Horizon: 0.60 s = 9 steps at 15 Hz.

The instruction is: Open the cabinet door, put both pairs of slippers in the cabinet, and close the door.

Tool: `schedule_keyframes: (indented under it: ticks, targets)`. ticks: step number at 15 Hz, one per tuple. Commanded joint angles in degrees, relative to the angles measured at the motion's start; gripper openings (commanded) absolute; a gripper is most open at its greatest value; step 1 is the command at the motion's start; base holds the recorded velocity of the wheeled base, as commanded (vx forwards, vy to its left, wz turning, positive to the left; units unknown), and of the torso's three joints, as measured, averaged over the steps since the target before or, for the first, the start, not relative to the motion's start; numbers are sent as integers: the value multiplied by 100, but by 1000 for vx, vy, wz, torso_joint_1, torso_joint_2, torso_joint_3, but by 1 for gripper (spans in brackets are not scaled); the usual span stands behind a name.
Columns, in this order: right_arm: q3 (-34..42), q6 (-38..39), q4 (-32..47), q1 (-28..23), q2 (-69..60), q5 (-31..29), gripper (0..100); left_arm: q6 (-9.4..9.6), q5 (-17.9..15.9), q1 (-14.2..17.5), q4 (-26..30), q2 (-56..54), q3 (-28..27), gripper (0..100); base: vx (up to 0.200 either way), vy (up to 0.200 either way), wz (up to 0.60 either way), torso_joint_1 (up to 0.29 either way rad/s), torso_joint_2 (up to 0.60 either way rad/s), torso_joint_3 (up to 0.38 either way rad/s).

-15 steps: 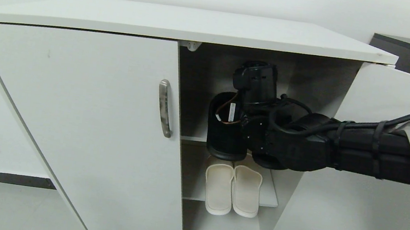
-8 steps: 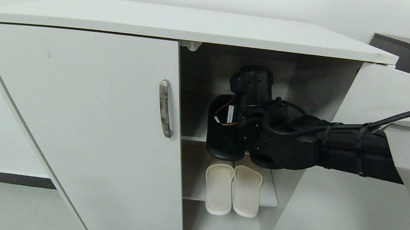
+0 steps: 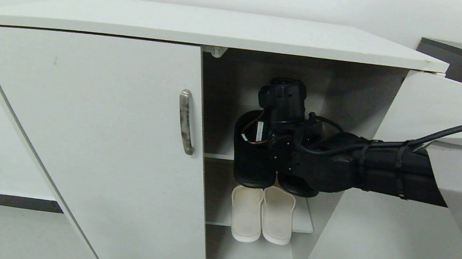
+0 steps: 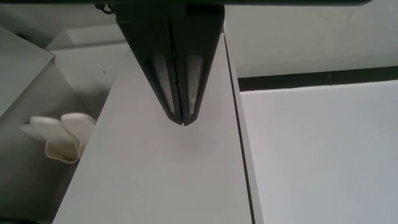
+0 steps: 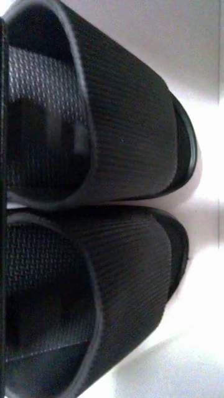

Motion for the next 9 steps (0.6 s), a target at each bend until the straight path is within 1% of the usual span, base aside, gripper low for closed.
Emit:
schedule_keyframes:
  ticks: [1, 4, 6, 7, 8, 9]
  targets:
    - [81, -1, 5, 28, -57, -18, 100, 0, -1, 3, -1, 7, 1, 0, 0, 0, 0, 0, 0, 0]
    - [450, 8, -3, 195, -444, -45, 100, 0, -1, 3, -1, 7, 1, 0, 0, 0, 0, 0, 0, 0]
    - [872, 25, -30, 362, -796, -54, 100, 0, -1, 3, -1, 7, 1, 0, 0, 0, 0, 0, 0, 0]
    - [907, 34, -30, 370, -822, -54, 100, 0, -1, 3, -1, 7, 1, 0, 0, 0, 0, 0, 0, 0]
    - [1417, 78, -38, 537, -1235, -54, 100, 0, -1, 3, -1, 7, 1, 0, 0, 0, 0, 0, 0, 0]
    - [1690, 140, -65, 616, -1446, -45, 100, 0, -1, 3, -1, 7, 1, 0, 0, 0, 0, 0, 0, 0]
